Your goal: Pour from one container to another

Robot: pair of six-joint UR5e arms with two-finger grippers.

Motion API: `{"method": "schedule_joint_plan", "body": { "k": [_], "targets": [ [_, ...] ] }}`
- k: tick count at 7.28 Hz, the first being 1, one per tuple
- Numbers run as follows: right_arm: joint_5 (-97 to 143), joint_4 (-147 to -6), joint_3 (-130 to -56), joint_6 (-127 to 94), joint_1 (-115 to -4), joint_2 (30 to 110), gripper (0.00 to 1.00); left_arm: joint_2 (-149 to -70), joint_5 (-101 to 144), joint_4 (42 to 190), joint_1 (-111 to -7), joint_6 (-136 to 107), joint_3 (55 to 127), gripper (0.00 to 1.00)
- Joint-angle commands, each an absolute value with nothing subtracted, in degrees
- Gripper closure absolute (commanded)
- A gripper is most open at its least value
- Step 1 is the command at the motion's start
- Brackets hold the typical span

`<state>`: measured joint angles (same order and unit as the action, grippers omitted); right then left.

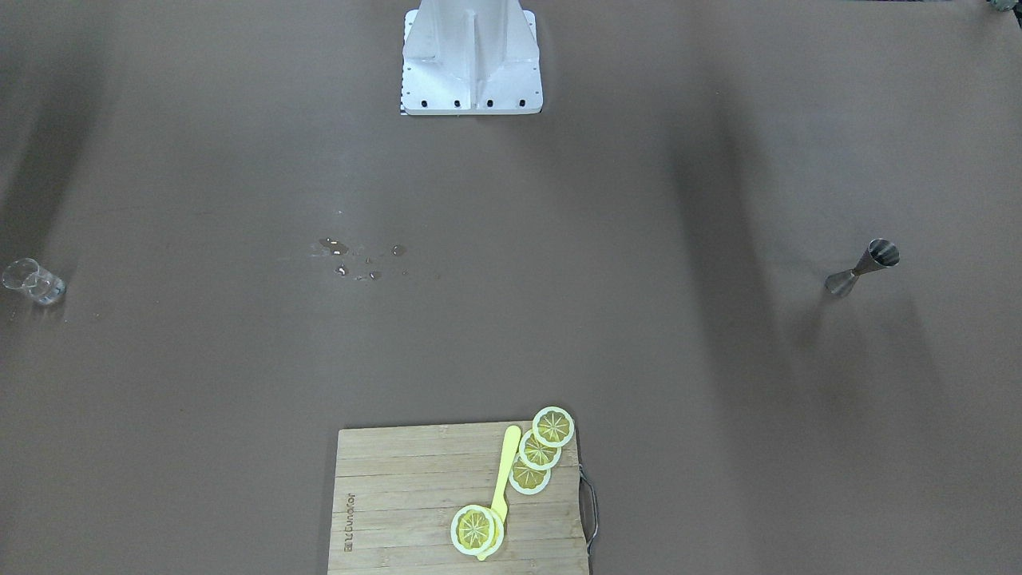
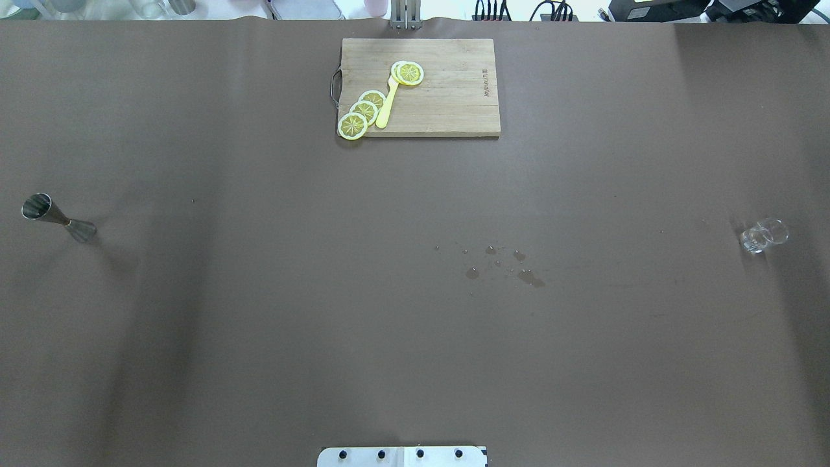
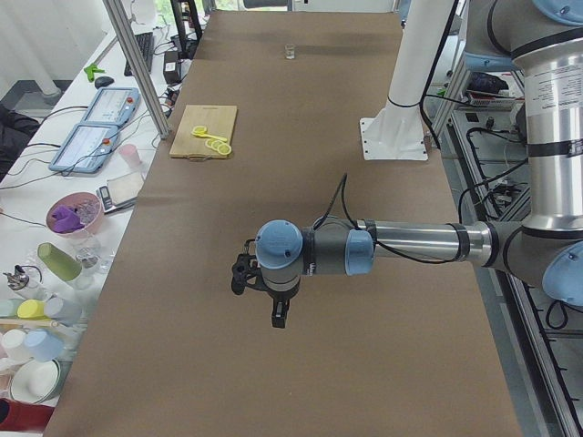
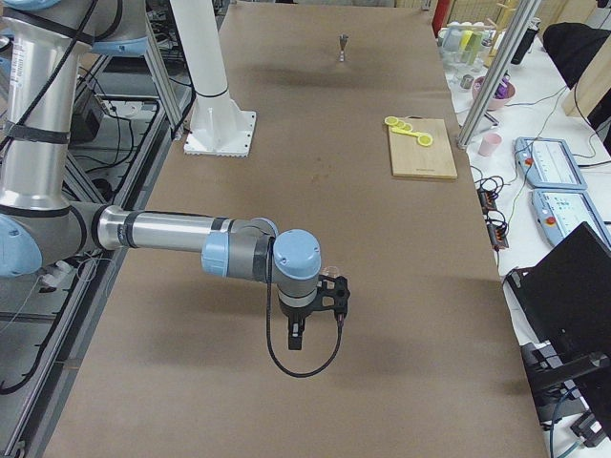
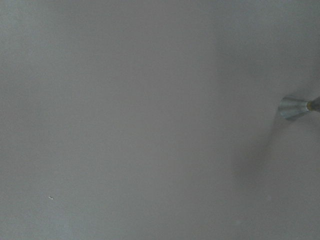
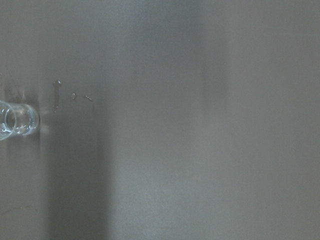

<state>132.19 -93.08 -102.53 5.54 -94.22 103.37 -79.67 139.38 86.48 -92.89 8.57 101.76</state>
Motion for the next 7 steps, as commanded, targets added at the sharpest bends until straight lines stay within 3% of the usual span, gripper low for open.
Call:
{"method": "schedule_joint_plan", "body": {
  "k": [1,7],
  "targets": [
    [132.19,-93.08,-102.39,5.54,-94.22,103.36,0.0,-79.63,139.31,86.48,-92.9,8.53,101.6,0.02],
    [132.1,-93.08,-102.39,5.54,-94.22,103.27,0.0,-79.98,133.82,86.49,-92.73,8.44,101.69,0.02]
  ]
}}
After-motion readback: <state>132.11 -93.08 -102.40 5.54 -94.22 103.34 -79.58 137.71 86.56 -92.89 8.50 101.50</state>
